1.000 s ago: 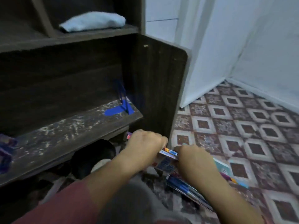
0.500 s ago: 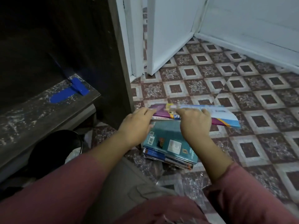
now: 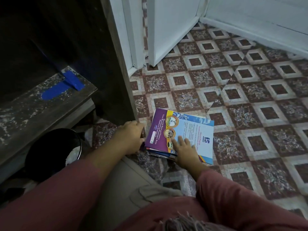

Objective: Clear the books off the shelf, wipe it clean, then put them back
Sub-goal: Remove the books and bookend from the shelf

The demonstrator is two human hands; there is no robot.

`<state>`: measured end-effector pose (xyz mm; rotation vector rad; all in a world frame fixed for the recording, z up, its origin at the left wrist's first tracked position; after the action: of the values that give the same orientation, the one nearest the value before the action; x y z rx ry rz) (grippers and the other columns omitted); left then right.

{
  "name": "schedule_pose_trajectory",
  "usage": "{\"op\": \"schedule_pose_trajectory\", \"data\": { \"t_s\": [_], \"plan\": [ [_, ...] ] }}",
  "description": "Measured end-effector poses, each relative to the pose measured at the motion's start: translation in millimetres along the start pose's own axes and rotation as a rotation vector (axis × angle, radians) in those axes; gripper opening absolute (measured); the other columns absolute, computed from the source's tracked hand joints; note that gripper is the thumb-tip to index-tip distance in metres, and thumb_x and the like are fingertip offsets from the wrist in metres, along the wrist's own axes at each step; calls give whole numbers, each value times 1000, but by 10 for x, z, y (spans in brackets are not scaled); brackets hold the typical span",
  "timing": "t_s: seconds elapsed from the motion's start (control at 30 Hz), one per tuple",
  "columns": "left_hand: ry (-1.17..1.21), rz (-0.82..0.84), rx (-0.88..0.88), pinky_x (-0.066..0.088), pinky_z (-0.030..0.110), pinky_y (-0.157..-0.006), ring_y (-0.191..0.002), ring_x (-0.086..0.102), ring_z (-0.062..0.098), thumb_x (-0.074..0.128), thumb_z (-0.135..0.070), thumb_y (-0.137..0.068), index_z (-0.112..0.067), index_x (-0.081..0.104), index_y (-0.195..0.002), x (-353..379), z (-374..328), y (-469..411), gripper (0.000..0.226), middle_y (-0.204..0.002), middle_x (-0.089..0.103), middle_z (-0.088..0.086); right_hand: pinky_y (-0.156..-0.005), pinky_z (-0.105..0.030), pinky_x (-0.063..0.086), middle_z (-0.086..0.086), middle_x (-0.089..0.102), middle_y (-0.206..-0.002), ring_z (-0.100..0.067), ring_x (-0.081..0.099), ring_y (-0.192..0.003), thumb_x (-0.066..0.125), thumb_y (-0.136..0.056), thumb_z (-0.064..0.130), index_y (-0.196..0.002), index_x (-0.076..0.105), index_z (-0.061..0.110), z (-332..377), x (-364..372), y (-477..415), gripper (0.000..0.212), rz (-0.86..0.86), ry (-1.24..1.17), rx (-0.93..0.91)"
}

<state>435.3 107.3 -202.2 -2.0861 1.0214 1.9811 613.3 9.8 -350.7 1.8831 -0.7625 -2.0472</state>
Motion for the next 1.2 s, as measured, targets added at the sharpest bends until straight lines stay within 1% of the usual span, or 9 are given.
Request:
{"op": "schedule_pose_trajectory", "data": {
  "t_s": [0.07, 0.13, 0.27, 0.4, 0.63, 0.83, 0.97, 1.1, 1.2],
  "plan": [
    [-11, -6, -19, 39, 41, -104, -128, 41, 24, 57, -38, -92, -19, 39, -140, -25, 53, 26, 55, -134, 47, 5, -103, -51, 36, -10, 21, -151, -35, 29, -136, 66, -86, 37, -150, 16, 24, 56, -138, 6, 82, 39, 20, 14],
    [-19, -30, -35, 40, 40, -104, -128, 41, 23, 57, -39, -92, -21, 38, -142, -77, 111, 63, 56, -135, 47, 3, -102, -49, 36, -9, 39, -140, -32, 44, -125, 63, -86, 41, -143, 31, 22, 215, -423, 26, 68, 24, 43, -5],
    [51, -110, -122, 42, 37, -101, -127, 44, 20, 57, -39, -92, -25, 35, -144, -310, 401, 266, 58, -138, 45, 1, -89, -40, 45, -7, 53, -131, -30, 55, -115, 55, -91, 37, -137, 45, 21, 868, -1350, 202, 50, -185, 20, -206],
    [205, -154, -250, 42, 36, -103, -126, 46, 19, 57, -43, -90, -28, 41, -142, -468, 1019, 764, 56, -138, 47, 0, -86, -38, 48, -5, 55, -128, -29, 56, -113, 52, -92, 41, -137, 48, 24, 1616, -2176, 629, 47, -400, 11, -455],
    [251, -427, -524, 42, 36, -102, -123, 48, 23, 60, -44, -89, -25, 43, -140, -784, 2084, 2106, 57, -132, 49, 1, -89, -37, 46, -2, 56, -122, -24, 56, -111, 51, -93, 42, -127, 53, 22, 3021, -2762, 1228, 39, -520, 123, -790],
    [93, -665, -845, 39, 36, -104, -123, 40, 24, 59, -46, -89, -22, 42, -141, -935, 2773, 3504, 60, -126, 44, 2, -93, -36, 43, -3, 53, -130, -28, 54, -117, 53, -91, 38, -131, 52, 22, 4331, -2908, 1818, 43, -547, 169, -1019],
    [-42, -874, -1051, 42, 50, -100, -122, 38, 35, 76, -35, -76, -11, 50, -137, -1041, 3072, 4327, 71, -131, 45, 16, -97, -36, 40, -3, 51, -132, -26, 50, -122, 53, -91, 37, -131, 53, 22, 5062, -2847, 2213, 42, -550, 191, -1169],
    [-116, -824, -1194, 37, 58, -101, -133, 29, 42, 84, -42, -63, -5, 37, -143, -946, 3342, 4805, 100, -145, 34, 21, -96, -36, 40, -5, 54, -129, -27, 51, -119, 55, -90, 35, -128, 55, 19, 5610, -2723, 2580, 41, -558, 185, -1293],
    [-207, -776, -1174, 37, 62, -100, -137, 27, 43, 88, -42, -55, -1, 37, -144, -885, 3462, 4918, 111, -147, 35, 20, -96, -38, 40, -7, 55, -129, -29, 51, -118, 55, -89, 33, -128, 55, 16, 5946, -2602, 2767, 42, -571, 184, -1363]
  ]
}}
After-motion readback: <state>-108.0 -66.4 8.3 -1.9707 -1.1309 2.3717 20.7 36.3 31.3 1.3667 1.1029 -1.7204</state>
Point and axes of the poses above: each hand's wrist, its own y-axis away from the middle knuckle, its own x-axis out of the palm, z = x × y, the point moved 7 cm from there along -y, towards the middle knuckle
